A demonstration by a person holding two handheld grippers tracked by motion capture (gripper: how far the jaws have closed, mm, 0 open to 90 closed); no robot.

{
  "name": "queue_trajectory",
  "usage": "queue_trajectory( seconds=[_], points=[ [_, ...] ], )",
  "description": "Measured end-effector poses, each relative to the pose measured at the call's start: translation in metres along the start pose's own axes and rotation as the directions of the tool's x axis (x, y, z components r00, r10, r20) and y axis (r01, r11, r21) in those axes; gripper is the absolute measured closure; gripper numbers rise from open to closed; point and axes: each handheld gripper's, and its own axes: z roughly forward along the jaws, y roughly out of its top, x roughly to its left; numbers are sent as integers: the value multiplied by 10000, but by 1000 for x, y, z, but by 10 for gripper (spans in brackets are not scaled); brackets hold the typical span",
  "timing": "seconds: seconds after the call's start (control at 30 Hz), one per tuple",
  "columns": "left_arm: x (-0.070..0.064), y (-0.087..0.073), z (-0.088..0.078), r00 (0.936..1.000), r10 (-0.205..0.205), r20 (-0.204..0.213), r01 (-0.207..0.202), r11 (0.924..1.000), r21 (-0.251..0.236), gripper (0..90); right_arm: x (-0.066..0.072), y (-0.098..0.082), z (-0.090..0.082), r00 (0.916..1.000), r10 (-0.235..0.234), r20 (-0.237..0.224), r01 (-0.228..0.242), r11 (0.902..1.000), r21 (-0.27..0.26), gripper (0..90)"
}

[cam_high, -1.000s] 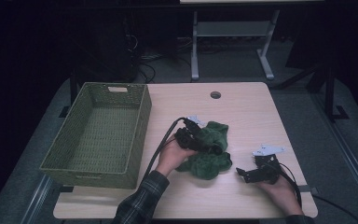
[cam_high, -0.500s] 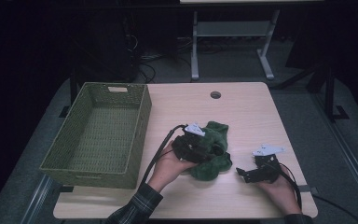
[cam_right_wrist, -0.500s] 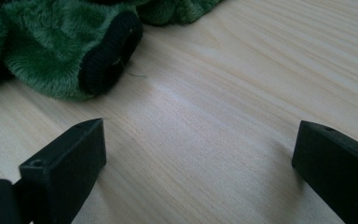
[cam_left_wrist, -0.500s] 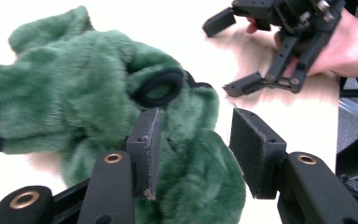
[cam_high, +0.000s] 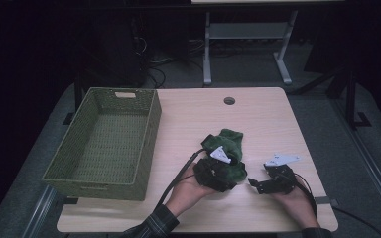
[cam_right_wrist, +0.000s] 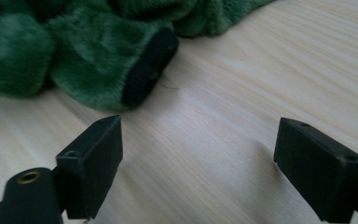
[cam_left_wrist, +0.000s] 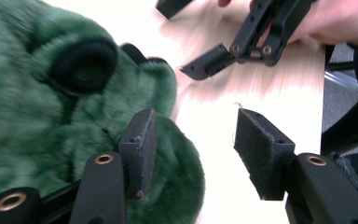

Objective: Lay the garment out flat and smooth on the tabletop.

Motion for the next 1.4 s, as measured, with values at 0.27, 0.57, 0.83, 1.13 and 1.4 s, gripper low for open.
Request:
queue_trajectory(
  seconds=[0.27, 0.57, 0.83, 1.13, 1.4],
  points=[
    [5, -14, 17, 9995, 214, -227, -204, 9987, 459, 452, 5, 6, 2, 9959, 88, -901, -116, 9995, -310, 280],
    [10, -23, 24, 9973, 340, -644, -304, 9980, 557, 586, 13, 13, 10, 9852, 35, -1715, -79, 9996, -253, 421],
    [10, -25, 23, 9940, 720, -819, -671, 9959, 608, 803, 16, 15, 17, 9841, -174, -1770, 142, 9997, -192, 524],
    [11, -19, 6, 9980, 453, -441, -460, 9988, -162, 866, 15, 17, 8, 9899, -315, -1379, 250, 9985, -488, 785],
    [16, -15, -32, 9961, 238, -852, -327, 9940, -1046, 867, 5, 15, -7, 9956, -338, -874, 287, 9979, -586, 799]
  ],
)
